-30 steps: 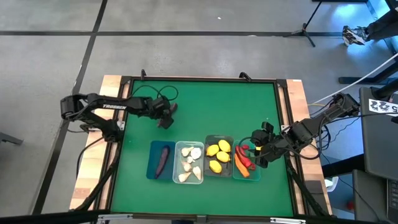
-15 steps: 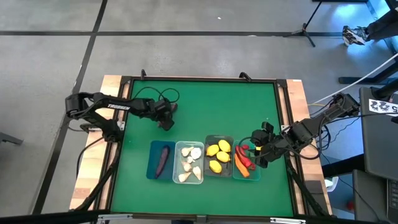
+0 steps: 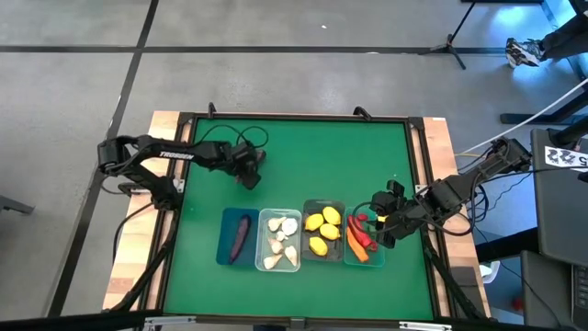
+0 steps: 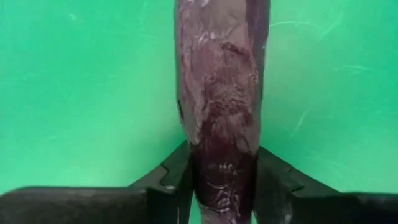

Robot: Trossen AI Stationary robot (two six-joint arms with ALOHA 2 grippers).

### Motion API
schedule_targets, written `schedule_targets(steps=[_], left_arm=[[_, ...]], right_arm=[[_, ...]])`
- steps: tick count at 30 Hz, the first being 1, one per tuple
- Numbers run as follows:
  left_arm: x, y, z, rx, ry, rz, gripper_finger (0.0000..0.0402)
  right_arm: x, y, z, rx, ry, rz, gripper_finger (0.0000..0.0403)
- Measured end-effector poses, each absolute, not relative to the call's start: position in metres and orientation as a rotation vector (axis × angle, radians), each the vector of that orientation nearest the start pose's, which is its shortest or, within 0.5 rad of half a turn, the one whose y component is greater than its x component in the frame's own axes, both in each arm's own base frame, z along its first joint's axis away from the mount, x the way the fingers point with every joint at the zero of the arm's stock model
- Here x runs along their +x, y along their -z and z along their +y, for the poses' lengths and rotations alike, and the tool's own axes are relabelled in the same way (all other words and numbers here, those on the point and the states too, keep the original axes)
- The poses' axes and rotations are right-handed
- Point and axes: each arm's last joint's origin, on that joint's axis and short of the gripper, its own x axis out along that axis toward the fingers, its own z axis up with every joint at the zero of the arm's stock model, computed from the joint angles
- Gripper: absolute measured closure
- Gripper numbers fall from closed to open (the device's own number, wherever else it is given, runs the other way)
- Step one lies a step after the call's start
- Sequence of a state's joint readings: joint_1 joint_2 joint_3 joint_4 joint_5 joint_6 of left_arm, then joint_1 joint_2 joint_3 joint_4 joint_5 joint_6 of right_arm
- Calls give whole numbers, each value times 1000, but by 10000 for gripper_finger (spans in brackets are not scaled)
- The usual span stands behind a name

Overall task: Sort produce into baskets
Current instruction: Put the eggplant into the dark blue bin

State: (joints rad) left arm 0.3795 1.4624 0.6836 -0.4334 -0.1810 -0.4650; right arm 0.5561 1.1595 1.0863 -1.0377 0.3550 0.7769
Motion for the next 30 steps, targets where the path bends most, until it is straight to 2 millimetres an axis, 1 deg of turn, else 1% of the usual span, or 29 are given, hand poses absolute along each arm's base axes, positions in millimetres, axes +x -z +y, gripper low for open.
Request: schedule_targets(steps=[2,4,9,13,16,19,21,24,27,30], left_arm=[[225,-154,94,-520,-769,1105,277],[229,-167,91,-514,-758,1105,270],[235,-207,75,-545,-738,1053,278],[230,-247,50,-630,-724,975,285],[222,-274,27,-723,-688,880,277],[213,-291,1,-812,-637,784,269],[209,-296,-17,-853,-609,742,268],[205,-297,-44,-889,-584,722,272],[205,-291,-71,-919,-589,700,274],[211,-280,-97,-951,-601,676,273]], right_arm=[[180,-302,100,221,210,984,194],[180,-302,100,221,210,984,194],[180,-302,100,221,210,984,194],[180,-302,100,221,209,984,194],[180,-302,100,221,209,983,194],[180,-302,100,220,210,983,194],[180,-302,100,219,213,981,194],[180,-303,100,217,216,979,194],[180,-303,100,217,215,979,194],[180,-303,100,217,215,979,194]])
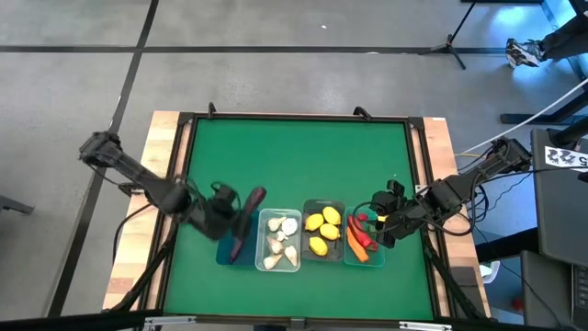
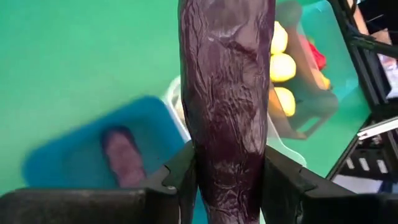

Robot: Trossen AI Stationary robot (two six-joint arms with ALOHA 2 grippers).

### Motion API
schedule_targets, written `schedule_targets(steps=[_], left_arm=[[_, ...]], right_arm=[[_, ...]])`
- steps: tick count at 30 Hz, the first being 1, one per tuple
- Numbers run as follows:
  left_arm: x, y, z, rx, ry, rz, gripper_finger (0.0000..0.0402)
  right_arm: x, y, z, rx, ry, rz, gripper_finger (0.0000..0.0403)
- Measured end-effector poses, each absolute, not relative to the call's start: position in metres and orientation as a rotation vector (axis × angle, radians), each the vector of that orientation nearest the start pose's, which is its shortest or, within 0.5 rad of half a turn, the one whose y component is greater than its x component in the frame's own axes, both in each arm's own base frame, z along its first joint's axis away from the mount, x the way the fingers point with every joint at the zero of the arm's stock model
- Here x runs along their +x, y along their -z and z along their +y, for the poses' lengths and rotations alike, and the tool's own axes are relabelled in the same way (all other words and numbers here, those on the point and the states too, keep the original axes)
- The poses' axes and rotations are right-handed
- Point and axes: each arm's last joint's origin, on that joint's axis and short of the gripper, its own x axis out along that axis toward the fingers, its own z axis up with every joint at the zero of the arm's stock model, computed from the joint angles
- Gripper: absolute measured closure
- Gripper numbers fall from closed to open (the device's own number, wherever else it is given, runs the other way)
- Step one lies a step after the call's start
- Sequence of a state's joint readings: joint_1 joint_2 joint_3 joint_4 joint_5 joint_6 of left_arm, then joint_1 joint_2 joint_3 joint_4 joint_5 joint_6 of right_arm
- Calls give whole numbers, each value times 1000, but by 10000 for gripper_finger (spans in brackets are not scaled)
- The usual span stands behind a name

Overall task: Sort produce into baskets
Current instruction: Put the eggplant into the dark blue bin

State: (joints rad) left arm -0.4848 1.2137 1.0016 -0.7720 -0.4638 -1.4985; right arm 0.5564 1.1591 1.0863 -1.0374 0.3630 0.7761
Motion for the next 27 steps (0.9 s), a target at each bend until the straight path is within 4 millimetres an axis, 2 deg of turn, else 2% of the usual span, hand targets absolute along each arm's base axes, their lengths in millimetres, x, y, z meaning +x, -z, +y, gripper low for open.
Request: schedule_targets(steps=[6,12,18,27], left_arm=[[219,-246,-138,-1035,-691,696,273],[209,-225,-167,-1092,-750,732,273],[192,-216,-169,-1093,-917,738,273],[196,-213,-162,-1049,-949,743,273]], right_arm=[[180,-303,100,217,215,979,194],[180,-303,100,200,206,980,194],[180,-303,99,191,212,973,194],[182,-304,101,209,200,949,194]])
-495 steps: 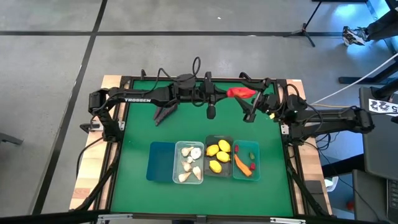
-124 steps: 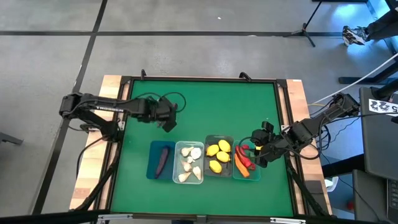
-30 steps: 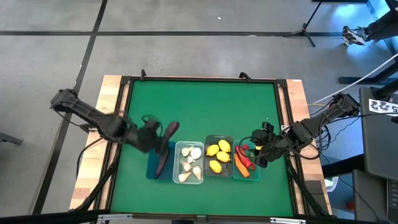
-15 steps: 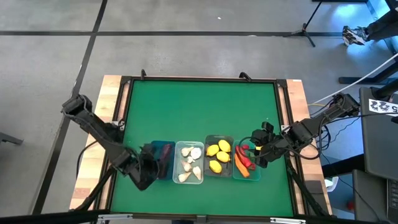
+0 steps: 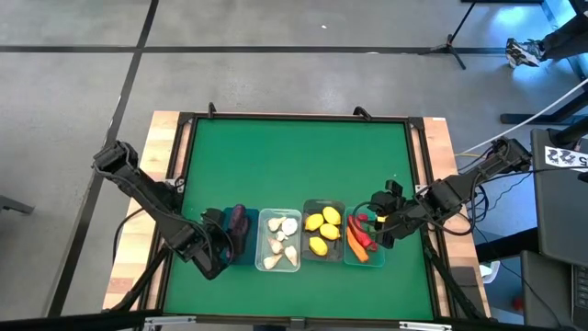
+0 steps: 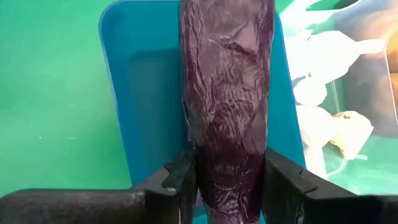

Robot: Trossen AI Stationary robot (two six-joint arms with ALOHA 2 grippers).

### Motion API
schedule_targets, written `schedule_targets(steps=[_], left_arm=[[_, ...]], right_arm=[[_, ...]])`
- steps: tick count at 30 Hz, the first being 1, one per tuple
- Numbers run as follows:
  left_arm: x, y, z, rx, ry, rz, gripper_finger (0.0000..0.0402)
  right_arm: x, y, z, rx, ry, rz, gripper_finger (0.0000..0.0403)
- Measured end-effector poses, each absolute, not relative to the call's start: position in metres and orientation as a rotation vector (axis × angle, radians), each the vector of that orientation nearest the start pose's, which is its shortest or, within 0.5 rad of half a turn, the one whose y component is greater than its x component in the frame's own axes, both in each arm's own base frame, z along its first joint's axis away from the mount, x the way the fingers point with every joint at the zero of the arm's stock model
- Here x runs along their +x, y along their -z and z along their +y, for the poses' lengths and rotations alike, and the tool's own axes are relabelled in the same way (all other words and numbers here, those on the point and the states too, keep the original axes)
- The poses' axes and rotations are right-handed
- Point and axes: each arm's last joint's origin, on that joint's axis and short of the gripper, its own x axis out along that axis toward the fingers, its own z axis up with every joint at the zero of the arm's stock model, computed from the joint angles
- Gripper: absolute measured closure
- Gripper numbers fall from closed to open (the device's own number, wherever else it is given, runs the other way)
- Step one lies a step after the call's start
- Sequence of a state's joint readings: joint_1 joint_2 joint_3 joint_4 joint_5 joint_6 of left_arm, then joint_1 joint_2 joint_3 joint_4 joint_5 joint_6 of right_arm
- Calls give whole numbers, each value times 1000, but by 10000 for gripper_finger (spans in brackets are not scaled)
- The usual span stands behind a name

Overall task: Sort produce into baskets
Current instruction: Put the eggplant into the dark blue bin

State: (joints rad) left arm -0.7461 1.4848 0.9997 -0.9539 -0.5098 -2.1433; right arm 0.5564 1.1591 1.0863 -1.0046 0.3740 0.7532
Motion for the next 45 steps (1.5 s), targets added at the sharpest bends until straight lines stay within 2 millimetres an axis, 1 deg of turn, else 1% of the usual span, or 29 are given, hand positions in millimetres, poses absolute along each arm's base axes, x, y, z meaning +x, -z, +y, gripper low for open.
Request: schedule_targets(steps=[9,12,16,25,29,36,39,42,45], left_arm=[[198,-212,-163,-1068,-943,764,273],[200,-206,-167,-1058,-948,772,273],[203,-196,-171,-1038,-975,827,273],[201,-194,-169,-1011,-998,841,271],[201,-194,-169,-1010,-998,841,250],[201,-194,-169,-991,-986,850,187],[201,-194,-169,-985,-983,853,165],[200,-196,-168,-985,-982,853,154],[198,-205,-166,-994,-944,855,151]], right_arm=[[183,-304,101,213,198,943,194],[183,-304,101,213,197,943,194],[183,-304,101,213,198,944,194],[183,-304,101,212,197,944,194],[183,-304,101,212,197,943,194],[183,-304,101,212,197,943,194],[183,-304,101,211,196,943,194],[183,-305,101,187,190,933,194],[186,-307,102,144,180,889,194]])
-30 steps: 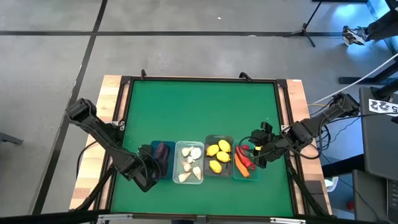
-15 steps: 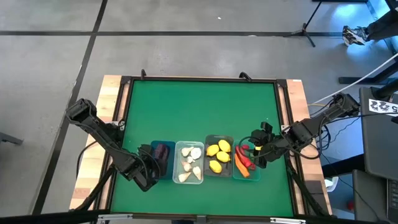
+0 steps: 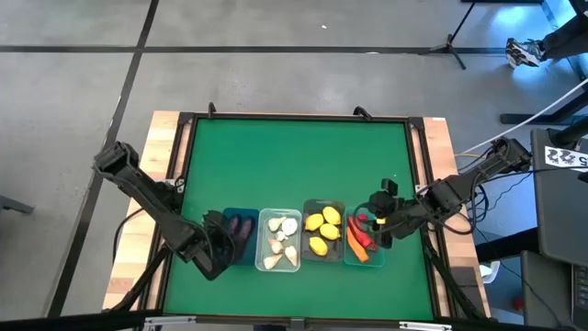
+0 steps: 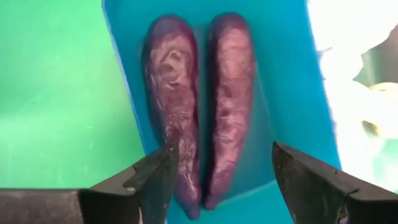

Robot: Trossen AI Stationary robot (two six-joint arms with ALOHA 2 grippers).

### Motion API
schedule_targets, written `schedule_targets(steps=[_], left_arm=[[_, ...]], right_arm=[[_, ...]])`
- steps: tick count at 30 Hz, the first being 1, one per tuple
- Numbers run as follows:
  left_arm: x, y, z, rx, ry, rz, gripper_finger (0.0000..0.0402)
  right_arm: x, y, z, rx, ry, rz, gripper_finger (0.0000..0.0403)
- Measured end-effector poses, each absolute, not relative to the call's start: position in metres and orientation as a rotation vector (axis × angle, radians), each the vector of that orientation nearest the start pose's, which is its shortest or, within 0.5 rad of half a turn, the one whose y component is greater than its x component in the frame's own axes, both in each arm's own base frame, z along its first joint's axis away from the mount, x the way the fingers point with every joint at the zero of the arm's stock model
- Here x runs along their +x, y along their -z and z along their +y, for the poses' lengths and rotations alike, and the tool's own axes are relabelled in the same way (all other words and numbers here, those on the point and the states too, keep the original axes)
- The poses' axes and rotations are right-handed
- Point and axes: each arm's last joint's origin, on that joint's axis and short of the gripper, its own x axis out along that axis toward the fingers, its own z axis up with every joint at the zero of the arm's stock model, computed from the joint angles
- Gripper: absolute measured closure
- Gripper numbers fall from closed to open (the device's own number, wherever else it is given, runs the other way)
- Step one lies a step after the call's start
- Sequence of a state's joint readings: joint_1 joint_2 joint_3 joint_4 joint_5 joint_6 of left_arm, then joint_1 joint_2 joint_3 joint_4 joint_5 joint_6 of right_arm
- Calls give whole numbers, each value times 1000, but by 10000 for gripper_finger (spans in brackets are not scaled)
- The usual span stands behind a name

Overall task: Sort produce into baskets
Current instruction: Put the eggplant into the dark blue bin, then return to Home Position

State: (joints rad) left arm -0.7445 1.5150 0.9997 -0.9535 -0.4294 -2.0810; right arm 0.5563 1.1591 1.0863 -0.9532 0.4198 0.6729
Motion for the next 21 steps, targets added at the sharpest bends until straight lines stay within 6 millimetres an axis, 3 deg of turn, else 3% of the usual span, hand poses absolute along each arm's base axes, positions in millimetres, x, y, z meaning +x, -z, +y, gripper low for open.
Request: schedule_targets(steps=[4,7,10,13,21], left_arm=[[193,-229,-153,-1020,-856,830,151],[190,-254,-141,-1002,-720,734,151],[184,-282,-128,-831,-561,584,151],[173,-308,-109,-630,-462,482,151],[128,-355,-67,-313,-292,331,150]], right_arm=[[192,-316,105,71,105,818,194],[194,-334,107,13,37,759,194],[192,-355,106,-60,-36,737,194],[181,-380,100,-238,-106,760,194],[146,-447,77,-186,-90,555,194]])
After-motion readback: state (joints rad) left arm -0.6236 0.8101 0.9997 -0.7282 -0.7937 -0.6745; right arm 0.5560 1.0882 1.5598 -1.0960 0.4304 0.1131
